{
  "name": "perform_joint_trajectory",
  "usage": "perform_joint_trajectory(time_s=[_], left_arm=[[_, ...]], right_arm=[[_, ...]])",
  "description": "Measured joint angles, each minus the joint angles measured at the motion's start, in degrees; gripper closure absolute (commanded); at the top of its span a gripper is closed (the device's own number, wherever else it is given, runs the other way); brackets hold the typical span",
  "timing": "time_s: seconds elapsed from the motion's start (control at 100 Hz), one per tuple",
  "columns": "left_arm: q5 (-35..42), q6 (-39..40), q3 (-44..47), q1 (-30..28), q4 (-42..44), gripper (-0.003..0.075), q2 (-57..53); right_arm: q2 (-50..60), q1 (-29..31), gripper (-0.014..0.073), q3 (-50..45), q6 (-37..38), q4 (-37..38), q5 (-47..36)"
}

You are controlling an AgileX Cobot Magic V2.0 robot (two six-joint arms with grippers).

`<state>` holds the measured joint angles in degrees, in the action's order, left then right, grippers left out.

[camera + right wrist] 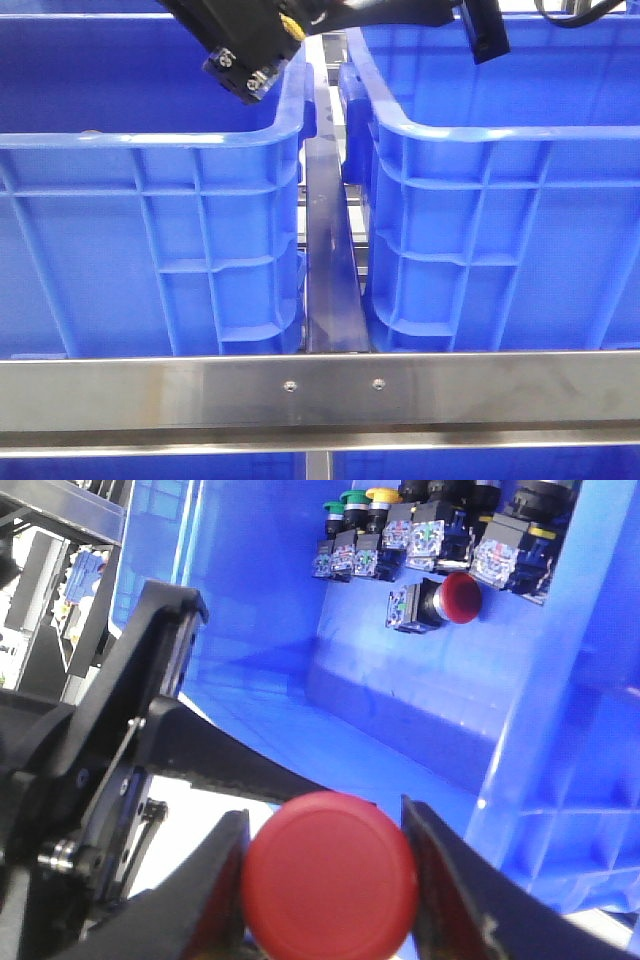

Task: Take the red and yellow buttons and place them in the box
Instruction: 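Bring the right gripper to the left gripper and grasp the red button, then open the left gripper and carry the red button over the empty crate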

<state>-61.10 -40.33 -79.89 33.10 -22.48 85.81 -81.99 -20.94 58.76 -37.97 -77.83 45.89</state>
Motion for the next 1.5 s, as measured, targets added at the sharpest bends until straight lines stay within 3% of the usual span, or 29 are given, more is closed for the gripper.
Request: perform_joint_trajectory(time_s=[0.13,0.22,0.53,0.93,1.07,1.32,1.5], left_arm=[[0.0,0.0,0.0,0.0,0.0,0.0153,0.0],[0.1,0.0,0.0,0.0,0.0,0.0043,0.0],[-2.3,0.0,-1.6,0.0,0.8,0.0049,0.0],[-3.3,0.0,-1.6,0.0,1.0,0.0049,0.0],[-3.3,0.0,-1.7,0.0,1.0,0.0049,0.0],[-3.5,0.0,-1.7,0.0,1.0,0.0049,0.0],[-3.6,0.0,-1.7,0.0,1.1,0.0049,0.0]], right_arm=[[0.0,0.0,0.0412,0.0,0.0,0.0,0.4],[0.0,0.0,0.0412,0.0,0.0,0.0,0.6],[0.0,1.6,0.0412,0.0,-0.2,0.0,2.1],[5.0,16.7,0.0412,0.0,-5.4,0.3,1.4],[5.2,19.9,0.0412,0.0,-11.1,2.0,-5.3],[4.5,20.0,0.0412,0.0,-25.2,2.8,-23.6],[0.1,20.0,0.0412,0.3,-32.3,2.4,-31.0]])
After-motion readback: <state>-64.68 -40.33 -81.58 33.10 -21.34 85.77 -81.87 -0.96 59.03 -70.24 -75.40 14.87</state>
